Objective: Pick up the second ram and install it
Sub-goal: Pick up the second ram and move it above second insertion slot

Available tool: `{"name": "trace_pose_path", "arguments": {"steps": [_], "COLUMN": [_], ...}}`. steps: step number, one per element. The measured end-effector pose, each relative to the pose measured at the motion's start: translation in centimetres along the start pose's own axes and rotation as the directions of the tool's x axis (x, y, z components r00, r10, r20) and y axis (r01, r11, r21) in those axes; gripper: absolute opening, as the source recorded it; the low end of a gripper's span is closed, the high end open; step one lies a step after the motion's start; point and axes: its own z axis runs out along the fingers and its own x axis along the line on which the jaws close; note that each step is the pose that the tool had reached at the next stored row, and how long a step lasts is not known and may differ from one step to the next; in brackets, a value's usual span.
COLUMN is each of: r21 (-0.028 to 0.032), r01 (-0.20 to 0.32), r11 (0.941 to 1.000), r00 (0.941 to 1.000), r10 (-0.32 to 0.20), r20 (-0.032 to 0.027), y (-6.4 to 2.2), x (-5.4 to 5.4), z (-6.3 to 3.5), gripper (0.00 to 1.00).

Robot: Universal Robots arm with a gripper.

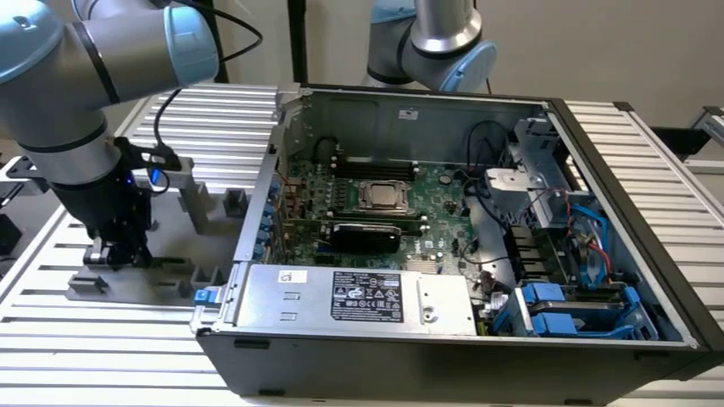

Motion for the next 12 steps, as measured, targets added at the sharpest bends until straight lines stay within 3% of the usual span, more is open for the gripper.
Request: {"name": "trace_pose_path", "arguments": {"steps": [12], "r21": [0.0001], "r01": [0.000], "r11": [1.0000], "r00": [1.0000], "r10": [0.000], "r20": [0.0001], "y": [0.00], "x": [0.00], "z": [-0.08], "gripper": [0.00]}}
